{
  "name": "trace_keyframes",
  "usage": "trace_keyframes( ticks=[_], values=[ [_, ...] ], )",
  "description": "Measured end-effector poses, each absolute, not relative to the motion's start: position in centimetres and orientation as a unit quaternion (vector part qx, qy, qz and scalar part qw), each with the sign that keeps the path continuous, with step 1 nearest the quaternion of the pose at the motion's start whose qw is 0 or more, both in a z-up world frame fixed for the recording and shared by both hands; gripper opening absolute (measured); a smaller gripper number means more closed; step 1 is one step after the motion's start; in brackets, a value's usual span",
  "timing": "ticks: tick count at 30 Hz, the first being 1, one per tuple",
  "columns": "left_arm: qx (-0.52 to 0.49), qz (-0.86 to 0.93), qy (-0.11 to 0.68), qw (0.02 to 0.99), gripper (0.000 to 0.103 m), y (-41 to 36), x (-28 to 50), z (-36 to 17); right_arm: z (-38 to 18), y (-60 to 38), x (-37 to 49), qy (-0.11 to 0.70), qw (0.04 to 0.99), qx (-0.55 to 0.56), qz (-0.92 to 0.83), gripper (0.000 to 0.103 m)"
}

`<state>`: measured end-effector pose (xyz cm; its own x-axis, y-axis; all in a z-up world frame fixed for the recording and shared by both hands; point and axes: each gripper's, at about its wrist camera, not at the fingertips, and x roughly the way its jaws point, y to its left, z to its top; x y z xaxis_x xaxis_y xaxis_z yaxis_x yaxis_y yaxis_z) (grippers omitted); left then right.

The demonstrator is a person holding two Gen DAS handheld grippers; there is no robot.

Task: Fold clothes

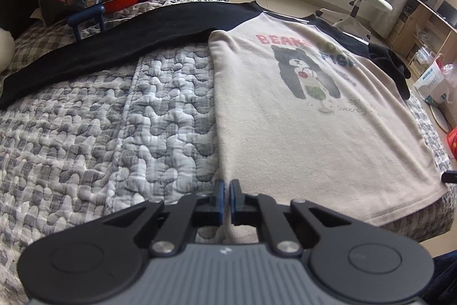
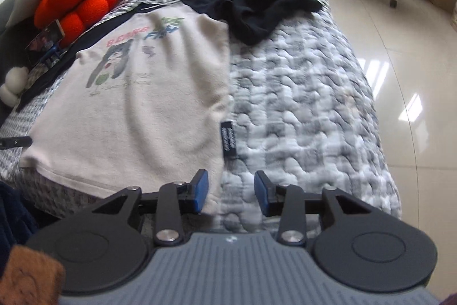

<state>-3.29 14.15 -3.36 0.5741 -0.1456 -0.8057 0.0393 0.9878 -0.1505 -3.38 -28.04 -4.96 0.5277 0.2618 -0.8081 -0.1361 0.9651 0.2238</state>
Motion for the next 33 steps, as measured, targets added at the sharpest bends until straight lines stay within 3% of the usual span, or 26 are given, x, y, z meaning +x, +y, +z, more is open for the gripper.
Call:
trace_keyframes(
  ticks=[13, 15, 16, 22, 33],
  values=[
    [-0.088, -0.06, 0.451, 0.886, 0.004, 14.9, -3.4, -3.3, -5.4, -29.6, -3.5, 0.483, 0.845, 0.17, 0.152, 0.04],
    [-0.094, -0.062, 0.449, 0.886, 0.004, 15.1, -3.5, -3.3, -5.8, -28.6, -3.4, 0.489, 0.846, 0.144, 0.156, 0.015],
    [-0.093, -0.064, 0.449, 0.886, 0.004, 15.1, -3.5, -3.2, -5.7, -28.1, -3.6, 0.484, 0.851, 0.127, 0.157, 0.01],
    [-0.085, -0.075, 0.448, 0.887, 0.004, 15.6, -4.5, -2.4, -2.9, -29.1, -5.5, 0.426, 0.876, 0.138, 0.181, 0.009],
    [-0.081, -0.069, 0.447, 0.888, 0.004, 16.3, -5.1, -1.9, -2.9, -27.8, -6.3, 0.427, 0.871, 0.119, 0.214, 0.009]
  ],
)
